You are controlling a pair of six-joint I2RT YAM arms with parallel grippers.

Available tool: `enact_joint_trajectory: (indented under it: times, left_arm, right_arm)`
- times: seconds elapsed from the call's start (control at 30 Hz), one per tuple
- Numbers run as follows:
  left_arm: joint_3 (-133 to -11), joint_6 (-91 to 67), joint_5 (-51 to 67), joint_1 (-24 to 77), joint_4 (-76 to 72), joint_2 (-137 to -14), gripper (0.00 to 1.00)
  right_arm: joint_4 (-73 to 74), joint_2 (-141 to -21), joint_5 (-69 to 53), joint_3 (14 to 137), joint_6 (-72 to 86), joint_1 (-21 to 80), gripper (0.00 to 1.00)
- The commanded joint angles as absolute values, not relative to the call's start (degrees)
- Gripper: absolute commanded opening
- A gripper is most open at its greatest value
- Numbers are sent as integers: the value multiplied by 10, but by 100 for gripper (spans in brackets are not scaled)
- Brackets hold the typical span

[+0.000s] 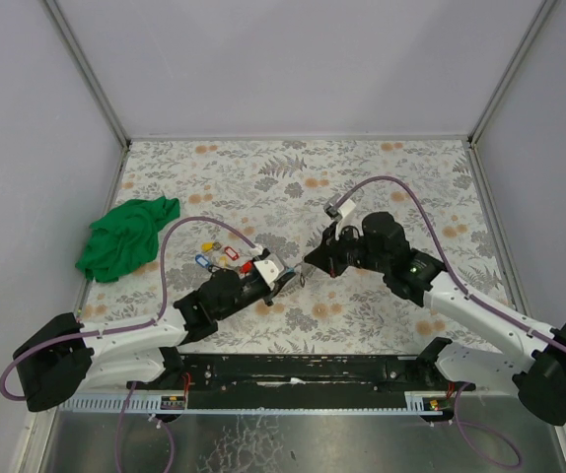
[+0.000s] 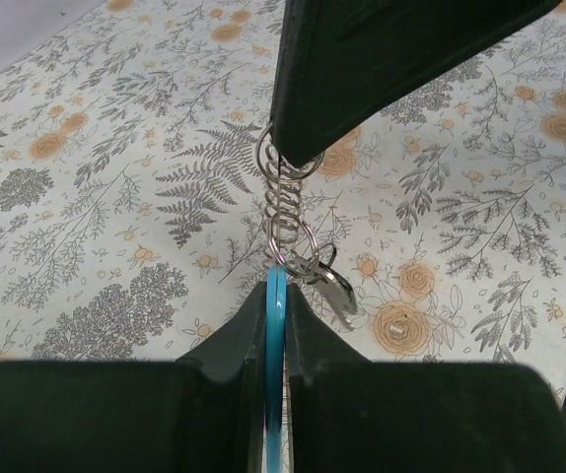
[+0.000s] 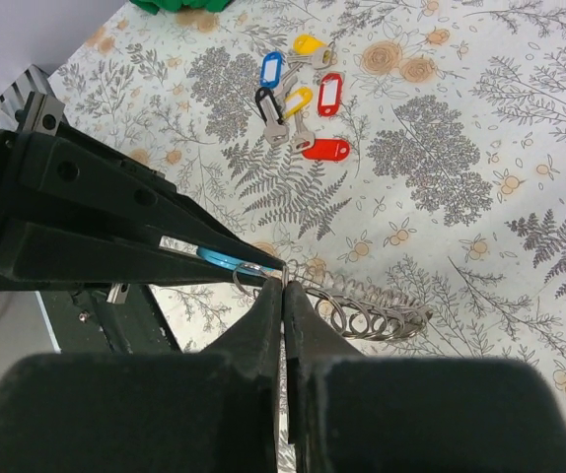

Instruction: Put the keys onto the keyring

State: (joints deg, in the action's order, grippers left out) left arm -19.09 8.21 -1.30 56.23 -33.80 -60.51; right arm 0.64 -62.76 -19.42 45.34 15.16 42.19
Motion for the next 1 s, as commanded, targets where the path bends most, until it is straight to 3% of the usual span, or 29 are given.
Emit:
enact_joint_trajectory:
  times: [0.0, 0.47, 0.77, 0.87, 0.97]
  left_arm:
    - [-212, 63, -30, 571, -369, -612, 0]
    - [-225, -29, -109, 579, -397, -630, 0]
    - [-223, 36, -168, 578, -369, -606, 0]
    - [-225, 61, -141, 578, -356, -601, 0]
    - [-228, 101, -86, 579, -329, -603, 0]
  right_arm:
    - [-107, -594, -177, 420, 174, 419, 0]
    - [-509, -629, -173, 211, 194, 421, 6]
    - [-434, -613, -228, 202, 166, 421, 7]
    - [-450, -598, -200, 181, 184, 421, 0]
    - [-421, -571, -164, 199, 186, 421, 0]
